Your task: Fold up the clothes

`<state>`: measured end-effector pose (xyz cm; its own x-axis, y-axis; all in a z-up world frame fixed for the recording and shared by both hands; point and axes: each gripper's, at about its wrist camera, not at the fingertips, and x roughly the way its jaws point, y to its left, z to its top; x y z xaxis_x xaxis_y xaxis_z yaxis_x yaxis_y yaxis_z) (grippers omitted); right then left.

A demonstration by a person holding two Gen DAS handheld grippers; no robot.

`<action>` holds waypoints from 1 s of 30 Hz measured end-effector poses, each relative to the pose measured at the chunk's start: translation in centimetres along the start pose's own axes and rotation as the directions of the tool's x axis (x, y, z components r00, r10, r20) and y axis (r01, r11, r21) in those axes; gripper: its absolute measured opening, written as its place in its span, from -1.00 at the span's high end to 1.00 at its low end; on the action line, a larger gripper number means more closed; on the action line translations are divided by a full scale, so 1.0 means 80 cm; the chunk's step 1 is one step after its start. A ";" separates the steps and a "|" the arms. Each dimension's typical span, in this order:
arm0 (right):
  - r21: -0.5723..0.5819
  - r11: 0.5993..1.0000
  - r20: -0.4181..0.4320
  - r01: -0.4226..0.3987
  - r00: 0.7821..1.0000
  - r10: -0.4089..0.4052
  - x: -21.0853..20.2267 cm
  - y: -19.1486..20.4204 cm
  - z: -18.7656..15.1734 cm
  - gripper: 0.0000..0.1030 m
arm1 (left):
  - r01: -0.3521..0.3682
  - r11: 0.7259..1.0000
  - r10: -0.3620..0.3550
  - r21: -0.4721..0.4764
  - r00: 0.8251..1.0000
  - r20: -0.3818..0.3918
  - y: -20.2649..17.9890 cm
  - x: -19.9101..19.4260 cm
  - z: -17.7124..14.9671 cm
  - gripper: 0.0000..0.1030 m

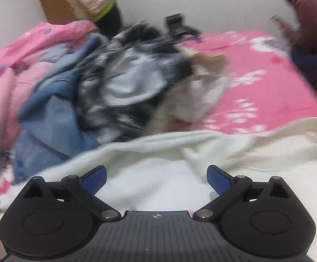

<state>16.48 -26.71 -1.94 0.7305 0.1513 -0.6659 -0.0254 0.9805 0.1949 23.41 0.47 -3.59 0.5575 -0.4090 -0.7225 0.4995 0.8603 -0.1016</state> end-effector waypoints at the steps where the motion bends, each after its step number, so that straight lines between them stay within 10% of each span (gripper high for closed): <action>1: -0.005 0.999 0.021 0.043 0.999 -0.043 -0.011 -0.004 -0.008 -0.95 | 0.014 0.999 -0.014 0.033 1.000 0.003 -0.006 0.021 0.003 0.64; 5: 0.060 0.997 0.025 0.043 0.999 -0.044 -0.036 -0.030 -0.057 -0.95 | -0.037 0.999 0.034 0.029 0.995 0.099 0.012 0.051 0.030 0.70; 8: 0.100 0.994 -0.024 0.050 0.999 -0.048 -0.036 -0.047 -0.097 -0.95 | -0.027 0.988 0.049 -0.154 0.989 0.142 0.056 0.057 0.060 0.90; 13: 0.056 0.997 0.043 0.053 0.998 -0.055 -0.051 -0.055 -0.143 -0.95 | -0.001 0.880 0.016 -0.474 1.000 0.027 0.090 0.041 0.071 0.92; 16: 0.061 0.998 0.080 0.023 0.996 -0.028 -0.051 -0.061 -0.149 -0.95 | -0.042 0.985 0.048 -0.168 0.998 0.029 0.018 0.013 0.097 0.78; 19: 0.100 0.995 0.122 -0.015 0.992 0.002 -0.051 -0.073 -0.152 -0.95 | -0.012 0.972 0.011 0.236 1.000 0.006 -0.078 0.030 0.130 0.29; 22: 0.113 0.993 0.146 -0.031 0.989 0.015 -0.055 -0.076 -0.157 -0.95 | -0.062 0.803 0.055 0.593 0.998 0.030 -0.169 0.078 0.144 -0.16; 27: 0.143 0.987 0.171 -0.068 0.984 0.043 -0.059 -0.084 -0.162 -0.95 | -0.225 0.170 0.202 0.959 0.961 0.190 -0.234 0.218 0.092 -0.26; 28: 0.150 0.986 0.176 -0.075 0.983 0.048 -0.060 -0.086 -0.163 -0.95 | -0.216 0.125 0.190 0.968 0.963 0.190 -0.237 0.234 0.084 -0.26; 30: 0.154 0.985 0.179 -0.081 0.982 0.053 -0.060 -0.087 -0.163 -0.95 | -0.176 0.174 0.142 0.969 0.978 0.152 -0.242 0.245 0.086 -0.26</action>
<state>4.23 -32.62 -9.51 0.8384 0.1781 -0.5151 0.0210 0.9338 0.3571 29.23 -26.27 -11.09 0.7168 -0.3239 -0.6174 0.6317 -0.0730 0.7717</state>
